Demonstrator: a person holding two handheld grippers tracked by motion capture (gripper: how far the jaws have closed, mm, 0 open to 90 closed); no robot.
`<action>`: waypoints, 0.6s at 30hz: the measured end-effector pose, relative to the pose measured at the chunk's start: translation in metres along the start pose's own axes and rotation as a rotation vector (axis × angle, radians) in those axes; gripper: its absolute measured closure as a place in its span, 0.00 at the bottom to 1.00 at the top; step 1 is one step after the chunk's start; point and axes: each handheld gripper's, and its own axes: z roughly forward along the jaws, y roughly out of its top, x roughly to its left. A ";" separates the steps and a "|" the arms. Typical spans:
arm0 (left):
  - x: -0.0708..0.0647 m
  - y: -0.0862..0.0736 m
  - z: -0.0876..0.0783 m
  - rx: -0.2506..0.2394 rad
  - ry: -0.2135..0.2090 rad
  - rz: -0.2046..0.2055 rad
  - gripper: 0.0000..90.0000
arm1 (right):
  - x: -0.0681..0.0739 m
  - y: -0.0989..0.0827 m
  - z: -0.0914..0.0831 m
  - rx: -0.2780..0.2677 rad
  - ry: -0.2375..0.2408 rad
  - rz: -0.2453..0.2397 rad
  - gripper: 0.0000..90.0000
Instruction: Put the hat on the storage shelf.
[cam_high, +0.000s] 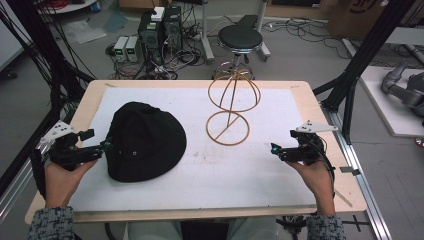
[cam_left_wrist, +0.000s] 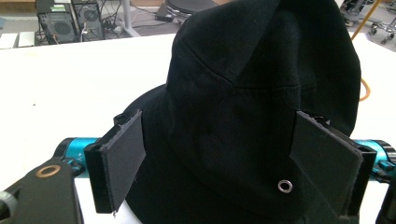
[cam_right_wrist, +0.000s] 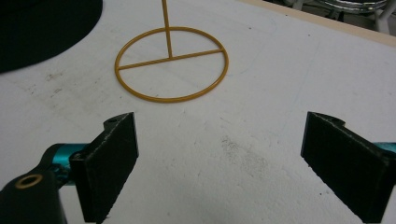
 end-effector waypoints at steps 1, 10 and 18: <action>0.001 0.000 0.000 0.000 0.005 -0.003 0.21 | 0.001 0.000 0.000 0.003 0.005 -0.003 0.12; 0.000 0.001 -0.001 -0.002 0.004 0.000 0.21 | 0.000 0.000 -0.001 0.002 0.000 0.001 0.12; -0.002 0.003 0.001 -0.006 -0.005 0.006 0.21 | 0.002 0.000 -0.001 0.007 0.000 -0.007 0.12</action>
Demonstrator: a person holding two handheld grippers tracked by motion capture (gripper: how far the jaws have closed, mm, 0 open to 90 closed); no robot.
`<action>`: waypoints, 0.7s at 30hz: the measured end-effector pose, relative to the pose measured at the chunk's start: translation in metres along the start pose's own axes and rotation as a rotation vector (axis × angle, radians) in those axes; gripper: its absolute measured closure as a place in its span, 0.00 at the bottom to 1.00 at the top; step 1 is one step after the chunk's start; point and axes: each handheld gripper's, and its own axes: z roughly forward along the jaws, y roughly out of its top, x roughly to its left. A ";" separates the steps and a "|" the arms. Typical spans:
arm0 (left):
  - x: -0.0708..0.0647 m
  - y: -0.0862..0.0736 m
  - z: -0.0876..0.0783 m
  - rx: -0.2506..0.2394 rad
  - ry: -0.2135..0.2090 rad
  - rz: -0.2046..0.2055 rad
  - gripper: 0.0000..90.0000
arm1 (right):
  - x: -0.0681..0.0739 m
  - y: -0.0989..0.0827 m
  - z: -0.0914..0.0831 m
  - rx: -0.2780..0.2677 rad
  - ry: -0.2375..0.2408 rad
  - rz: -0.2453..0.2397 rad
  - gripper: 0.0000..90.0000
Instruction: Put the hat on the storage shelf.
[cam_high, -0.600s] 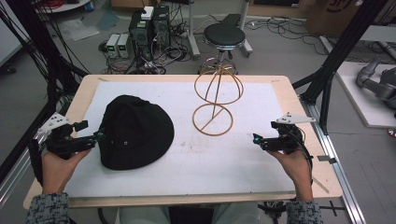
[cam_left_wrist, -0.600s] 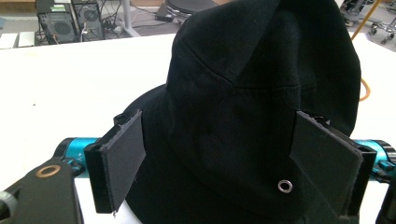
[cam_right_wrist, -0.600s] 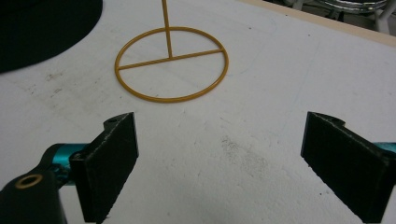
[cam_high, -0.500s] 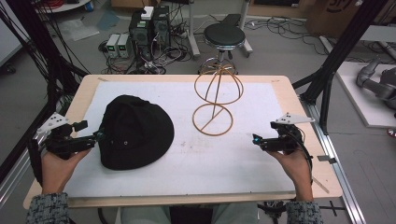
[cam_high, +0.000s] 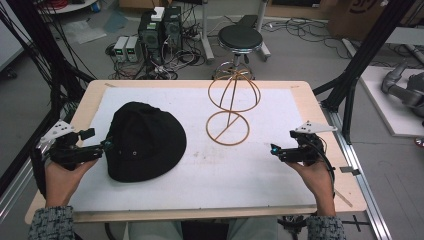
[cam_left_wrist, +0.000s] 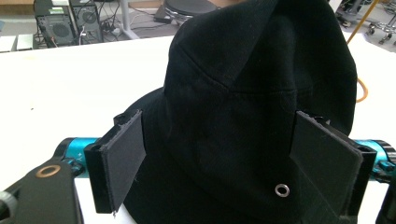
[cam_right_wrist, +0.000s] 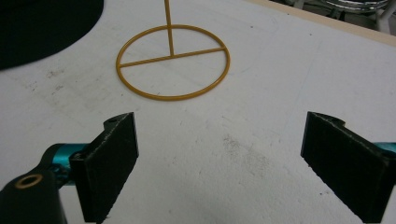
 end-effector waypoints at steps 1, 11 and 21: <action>0.000 0.001 0.000 0.000 0.002 0.001 0.21 | 0.000 0.000 -0.001 0.002 0.000 0.002 0.12; -0.011 0.014 0.008 -0.031 -0.025 0.033 0.21 | 0.003 -0.004 -0.003 0.009 -0.006 -0.004 0.12; -0.012 0.028 0.017 -0.063 -0.046 0.039 0.21 | 0.009 -0.012 -0.010 0.016 -0.008 -0.013 0.12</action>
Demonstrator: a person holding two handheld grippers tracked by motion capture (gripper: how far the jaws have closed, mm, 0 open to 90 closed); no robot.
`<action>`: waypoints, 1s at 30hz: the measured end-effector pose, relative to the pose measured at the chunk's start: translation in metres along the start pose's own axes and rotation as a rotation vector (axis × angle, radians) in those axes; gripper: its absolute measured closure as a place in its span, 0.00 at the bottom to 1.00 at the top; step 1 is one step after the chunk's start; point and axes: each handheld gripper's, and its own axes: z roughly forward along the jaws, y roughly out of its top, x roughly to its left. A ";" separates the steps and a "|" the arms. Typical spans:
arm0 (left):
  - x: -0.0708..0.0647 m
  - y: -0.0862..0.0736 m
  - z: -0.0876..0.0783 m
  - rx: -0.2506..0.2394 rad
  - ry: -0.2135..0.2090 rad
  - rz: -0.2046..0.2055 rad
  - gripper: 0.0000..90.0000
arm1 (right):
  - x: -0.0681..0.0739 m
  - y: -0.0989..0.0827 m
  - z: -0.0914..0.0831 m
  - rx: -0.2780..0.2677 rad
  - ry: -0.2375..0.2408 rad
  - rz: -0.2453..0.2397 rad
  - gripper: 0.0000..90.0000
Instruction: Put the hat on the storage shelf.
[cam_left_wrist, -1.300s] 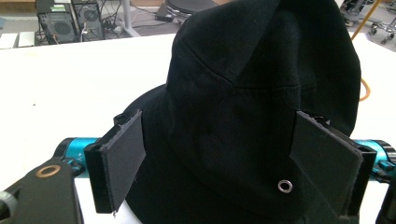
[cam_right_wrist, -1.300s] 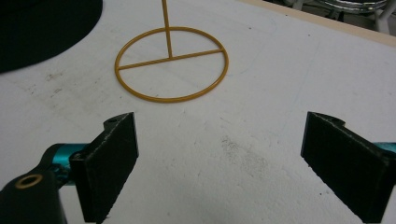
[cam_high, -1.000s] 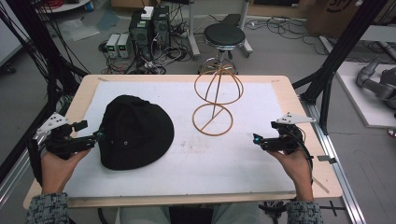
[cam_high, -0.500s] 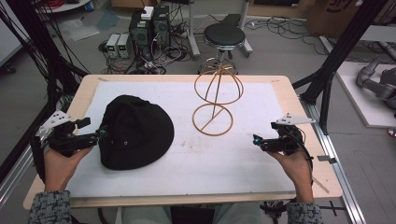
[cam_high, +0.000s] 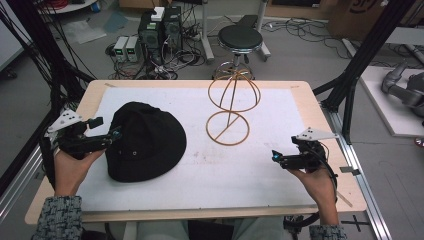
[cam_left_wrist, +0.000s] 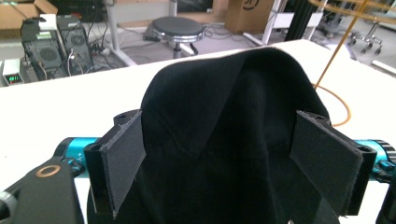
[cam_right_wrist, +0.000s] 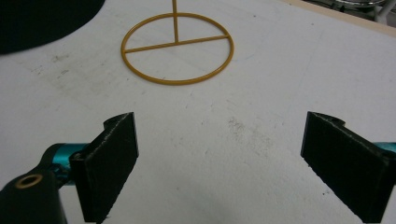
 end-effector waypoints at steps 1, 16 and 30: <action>-0.001 0.003 0.002 -0.008 -0.003 0.006 0.21 | 0.002 -0.002 0.000 0.007 0.005 0.002 0.12; -0.008 0.029 0.032 -0.061 -0.048 0.035 0.19 | 0.009 -0.023 -0.020 0.016 -0.009 0.017 0.12; -0.005 0.029 0.060 -0.002 -0.114 0.030 0.23 | 0.010 -0.039 -0.035 0.037 -0.044 0.046 0.12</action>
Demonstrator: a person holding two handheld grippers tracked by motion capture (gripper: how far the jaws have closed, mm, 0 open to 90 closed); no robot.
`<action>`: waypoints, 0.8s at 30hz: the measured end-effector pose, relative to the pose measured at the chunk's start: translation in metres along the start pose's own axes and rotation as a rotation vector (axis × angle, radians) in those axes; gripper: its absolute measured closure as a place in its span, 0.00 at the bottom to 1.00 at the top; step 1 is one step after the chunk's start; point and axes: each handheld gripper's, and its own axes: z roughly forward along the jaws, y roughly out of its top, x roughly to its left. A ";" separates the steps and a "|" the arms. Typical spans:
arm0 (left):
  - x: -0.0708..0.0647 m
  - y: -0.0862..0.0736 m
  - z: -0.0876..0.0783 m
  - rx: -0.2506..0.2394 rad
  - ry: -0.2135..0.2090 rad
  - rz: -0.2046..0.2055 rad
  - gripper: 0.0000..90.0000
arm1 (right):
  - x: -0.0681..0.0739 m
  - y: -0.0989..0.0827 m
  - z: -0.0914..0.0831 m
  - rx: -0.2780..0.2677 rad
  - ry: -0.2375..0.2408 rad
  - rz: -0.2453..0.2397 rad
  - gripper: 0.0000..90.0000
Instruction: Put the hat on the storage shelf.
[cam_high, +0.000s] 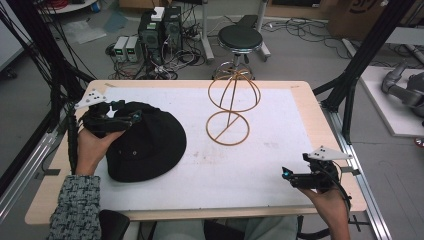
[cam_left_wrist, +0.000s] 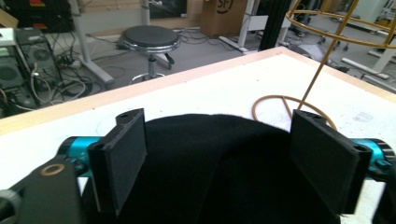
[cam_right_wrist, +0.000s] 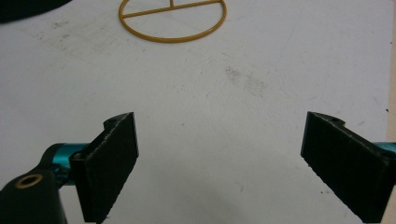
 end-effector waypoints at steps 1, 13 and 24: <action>0.001 -0.001 0.001 0.004 -0.004 -0.001 0.25 | 0.000 -0.001 0.000 0.000 0.001 0.000 0.12; 0.001 -0.009 0.005 0.022 -0.001 0.019 0.53 | 0.002 0.000 0.003 0.005 0.005 -0.006 0.12; -0.004 -0.009 0.005 0.030 -0.001 0.072 0.89 | 0.001 0.000 0.004 0.011 0.007 -0.001 0.12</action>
